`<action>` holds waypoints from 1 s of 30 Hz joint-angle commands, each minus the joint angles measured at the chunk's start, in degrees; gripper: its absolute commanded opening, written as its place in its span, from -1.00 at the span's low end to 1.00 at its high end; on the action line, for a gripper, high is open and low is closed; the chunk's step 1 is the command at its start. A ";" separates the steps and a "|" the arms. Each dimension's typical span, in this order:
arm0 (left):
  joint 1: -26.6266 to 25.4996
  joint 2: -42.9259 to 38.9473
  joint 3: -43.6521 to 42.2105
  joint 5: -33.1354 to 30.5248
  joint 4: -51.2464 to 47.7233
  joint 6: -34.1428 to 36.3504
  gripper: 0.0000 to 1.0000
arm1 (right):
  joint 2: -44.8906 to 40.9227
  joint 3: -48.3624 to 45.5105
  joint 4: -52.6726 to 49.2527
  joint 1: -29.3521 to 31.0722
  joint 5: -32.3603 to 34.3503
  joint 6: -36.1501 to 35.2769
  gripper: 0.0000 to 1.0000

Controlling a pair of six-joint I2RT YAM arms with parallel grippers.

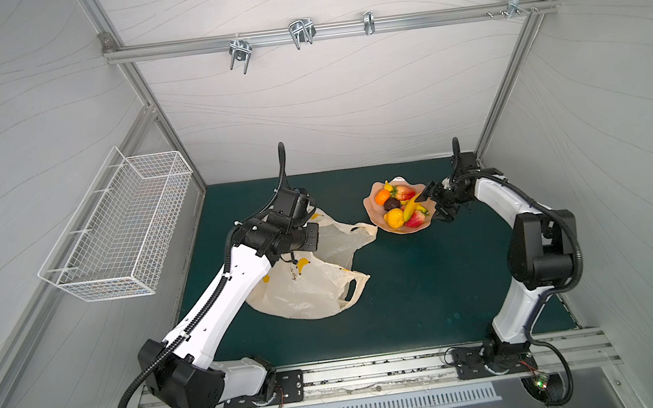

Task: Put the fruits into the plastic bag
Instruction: 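Move the right gripper over the pink bowl toward the long yellow banana, then close the right gripper on the long yellow banana in the bowl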

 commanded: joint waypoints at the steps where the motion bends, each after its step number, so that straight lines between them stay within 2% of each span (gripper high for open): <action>1: 0.30 0.13 0.11 0.59 2.13 -0.08 -1.00 | 1.55 1.16 2.90 -0.85 1.55 4.52 0.56; 16: 0.30 -0.58 -0.23 0.68 2.06 0.35 -1.00 | 6.44 2.79 7.05 -0.70 5.83 6.36 0.29; 30: 0.30 -0.82 0.20 1.46 1.58 0.98 -1.00 | 9.45 4.19 10.80 -0.04 7.39 6.70 0.27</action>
